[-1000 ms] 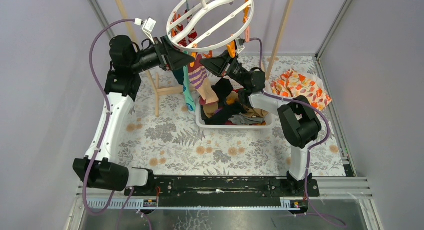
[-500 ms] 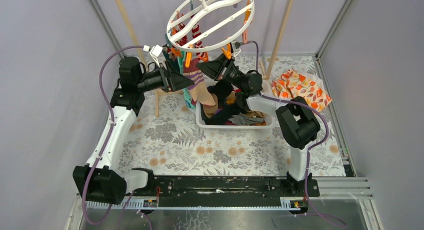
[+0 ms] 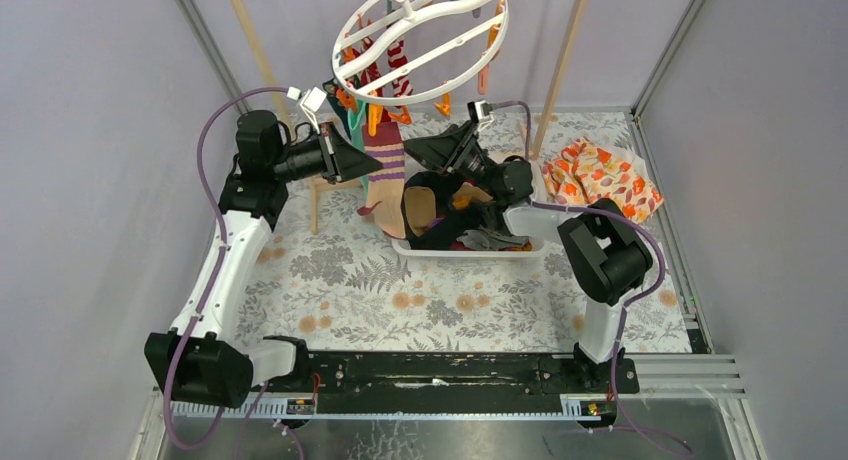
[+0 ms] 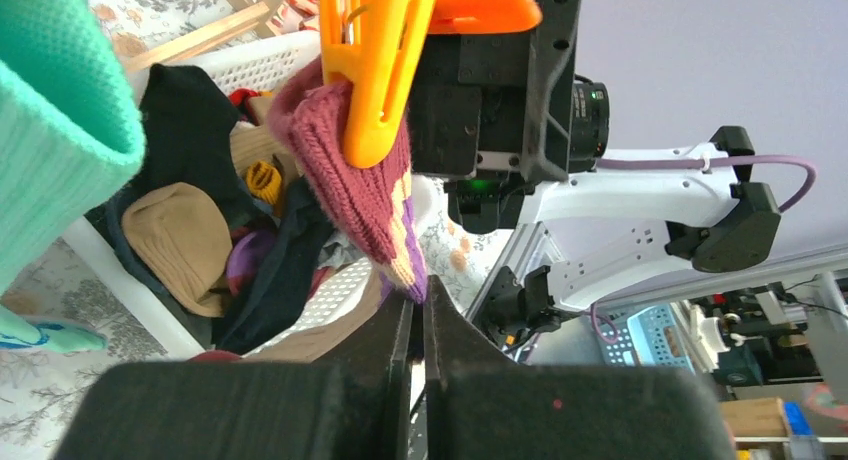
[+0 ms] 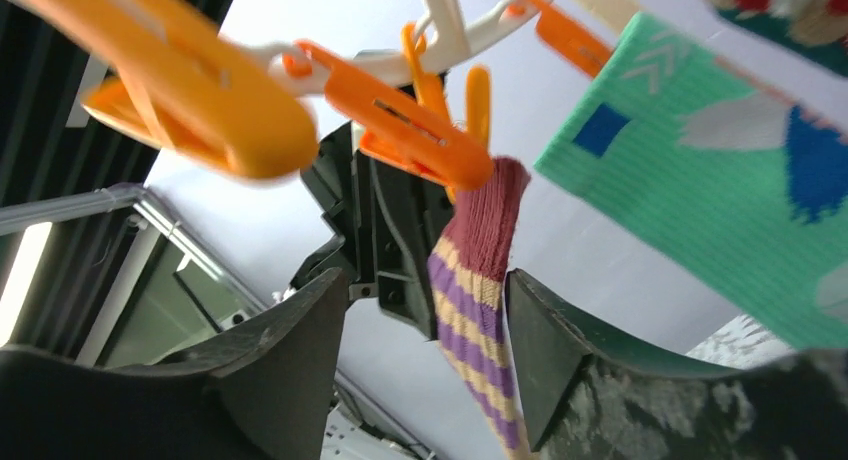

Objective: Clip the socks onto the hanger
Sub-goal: Open the clamp at the hanger.

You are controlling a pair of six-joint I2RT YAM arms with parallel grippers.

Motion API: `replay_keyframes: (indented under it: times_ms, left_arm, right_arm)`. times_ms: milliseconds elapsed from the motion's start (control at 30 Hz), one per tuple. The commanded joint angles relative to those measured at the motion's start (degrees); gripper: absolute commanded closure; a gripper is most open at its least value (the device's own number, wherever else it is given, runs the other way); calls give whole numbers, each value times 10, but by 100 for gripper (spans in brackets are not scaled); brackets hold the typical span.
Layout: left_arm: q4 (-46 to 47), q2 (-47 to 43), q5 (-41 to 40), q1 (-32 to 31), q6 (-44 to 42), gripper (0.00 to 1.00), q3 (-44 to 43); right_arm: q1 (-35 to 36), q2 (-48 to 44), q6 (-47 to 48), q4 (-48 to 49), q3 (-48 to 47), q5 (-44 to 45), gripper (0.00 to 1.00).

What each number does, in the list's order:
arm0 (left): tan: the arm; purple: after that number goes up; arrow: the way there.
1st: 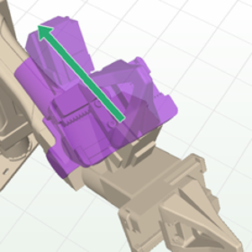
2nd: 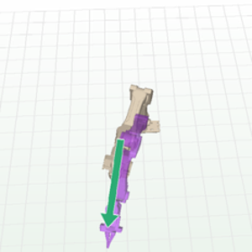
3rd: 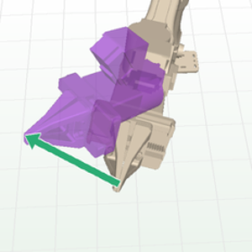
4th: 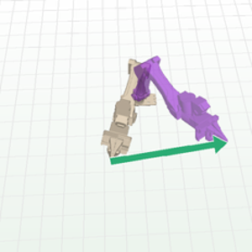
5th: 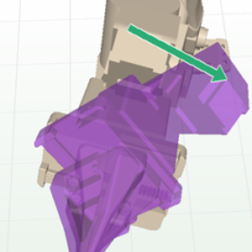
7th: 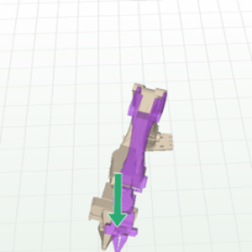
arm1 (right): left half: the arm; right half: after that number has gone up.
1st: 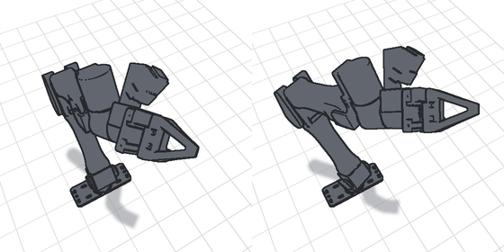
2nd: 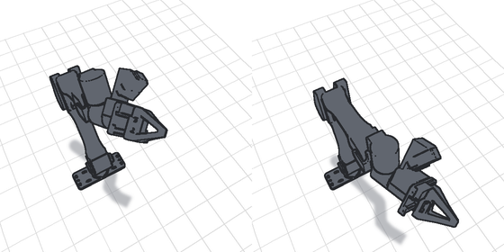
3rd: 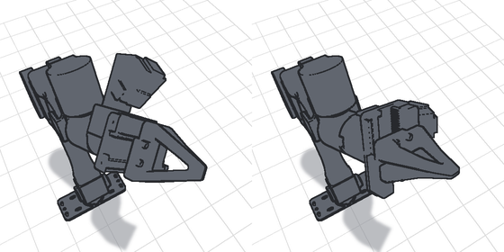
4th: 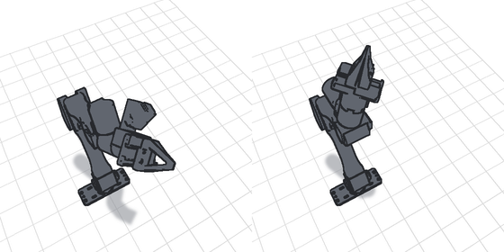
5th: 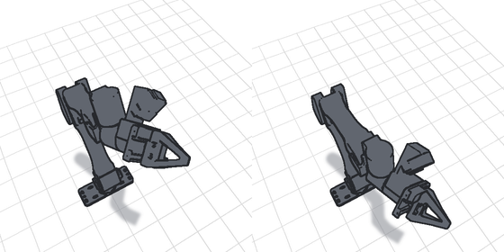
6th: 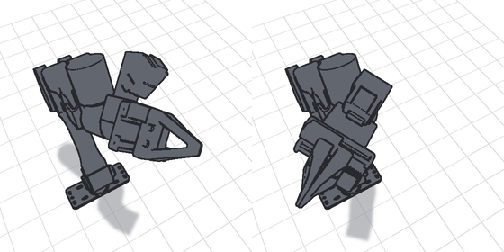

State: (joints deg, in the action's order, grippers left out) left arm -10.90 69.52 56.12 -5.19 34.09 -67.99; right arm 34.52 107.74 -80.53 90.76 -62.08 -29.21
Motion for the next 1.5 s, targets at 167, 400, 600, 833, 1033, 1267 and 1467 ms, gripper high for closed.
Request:
replay_keyframes:
  times_ms: [167, 400, 600, 833, 1033, 1267, 1467]
  left_arm:
    - [-67, -18, -12, 0, -72, 97, -44]
    - [-99, -21, -21, 1, -92, 97, -63]
    - [-121, -24, -32, 1, -111, 98, -74]
    - [-146, -22, -54, 3, -136, 98, -94]
    - [-165, -22, -79, 5, -158, 98, -103]
    - [-213, -18, -183, 5, -191, 52, -132]
    - [-224, -23, -188, 5, -185, 31, -156]
  right_arm:
    - [-31, -1, 15, 62, -68, -3, 28]
    - [-29, 27, -4, 71, -123, -17, 30]
    - [-17, 25, -4, 73, -120, -32, 43]
    - [-16, -5, 14, 74, -80, -16, 66]
    - [-12, -10, 19, 72, -85, -16, 71]
    - [7, -51, 123, 9, -55, 33, 93]
    - [72, -131, 351, -143, 0, 178, 100]
